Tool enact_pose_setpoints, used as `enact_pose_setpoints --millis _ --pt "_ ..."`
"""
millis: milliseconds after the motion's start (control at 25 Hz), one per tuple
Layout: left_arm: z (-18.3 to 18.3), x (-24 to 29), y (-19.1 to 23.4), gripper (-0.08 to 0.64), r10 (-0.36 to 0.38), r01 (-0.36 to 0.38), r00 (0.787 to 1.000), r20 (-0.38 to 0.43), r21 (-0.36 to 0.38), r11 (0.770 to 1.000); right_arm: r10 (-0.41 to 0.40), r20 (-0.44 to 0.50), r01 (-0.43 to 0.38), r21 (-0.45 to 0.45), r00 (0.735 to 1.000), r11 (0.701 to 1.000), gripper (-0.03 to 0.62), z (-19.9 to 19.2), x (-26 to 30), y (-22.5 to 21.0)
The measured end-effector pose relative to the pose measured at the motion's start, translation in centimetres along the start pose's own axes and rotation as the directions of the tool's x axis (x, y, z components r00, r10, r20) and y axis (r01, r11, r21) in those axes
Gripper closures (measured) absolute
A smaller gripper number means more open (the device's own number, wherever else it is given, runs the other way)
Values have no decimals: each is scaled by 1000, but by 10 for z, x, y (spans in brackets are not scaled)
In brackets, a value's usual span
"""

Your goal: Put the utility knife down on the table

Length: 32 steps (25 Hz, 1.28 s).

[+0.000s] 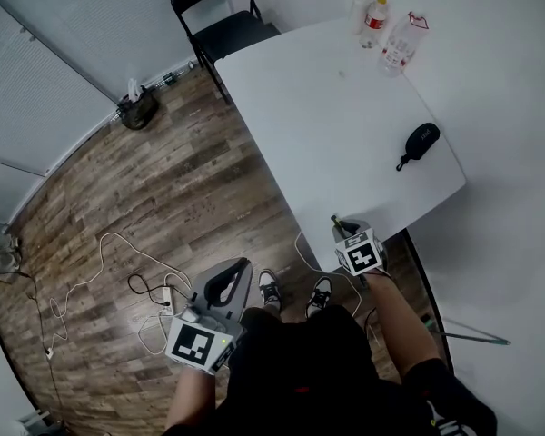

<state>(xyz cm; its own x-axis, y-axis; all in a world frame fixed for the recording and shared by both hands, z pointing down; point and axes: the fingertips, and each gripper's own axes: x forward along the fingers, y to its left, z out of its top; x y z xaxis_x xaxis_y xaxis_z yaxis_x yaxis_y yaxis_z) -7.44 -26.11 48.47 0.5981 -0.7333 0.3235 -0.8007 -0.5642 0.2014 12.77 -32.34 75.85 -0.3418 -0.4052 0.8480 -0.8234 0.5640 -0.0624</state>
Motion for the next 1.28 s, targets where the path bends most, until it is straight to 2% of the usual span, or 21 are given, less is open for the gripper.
enact_pose_setpoints --millis 160,280,440,640,800,920,1000,1120,1200,1280 --pt "-6 2 2 529 -6 6 1000 -9 -14 1000 7 -34 -7 8 999 1000 517 -6 3 1" --pt "-2 4 2 529 -23 23 999 28 -17 1000 -3 -46 3 -6 999 1000 517 -8 5 -1" --pt "-10 1 5 529 -11 11 1000 -8 -38 999 -13 -39 12 -26 999 1000 517 -8 7 0" --pt "-11 -1 2 529 -31 30 999 -27 -8 1000 -22 -23 22 -12 999 1000 498 -7 0 -1" --pt "1 -4 -2 529 -31 32 999 -19 24 999 -61 64 61 2 996 998 497 13 -27 -3" --pt "9 -3 -15 529 -71 71 997 8 41 997 -41 182 30 63 982 998 507 36 -65 2" --pt "16 -2 -24 529 -91 91 996 0 67 994 -21 294 -15 121 956 993 523 56 -100 7" --pt "27 -2 -34 529 -108 106 994 15 88 990 -28 449 -41 144 893 989 546 86 -158 13" --pt "33 -1 -39 529 -115 111 992 47 93 989 -45 544 -41 145 838 989 555 104 -195 14" --pt "41 -1 -47 529 -130 124 990 62 101 987 -79 636 -23 150 768 988 561 119 -233 12"
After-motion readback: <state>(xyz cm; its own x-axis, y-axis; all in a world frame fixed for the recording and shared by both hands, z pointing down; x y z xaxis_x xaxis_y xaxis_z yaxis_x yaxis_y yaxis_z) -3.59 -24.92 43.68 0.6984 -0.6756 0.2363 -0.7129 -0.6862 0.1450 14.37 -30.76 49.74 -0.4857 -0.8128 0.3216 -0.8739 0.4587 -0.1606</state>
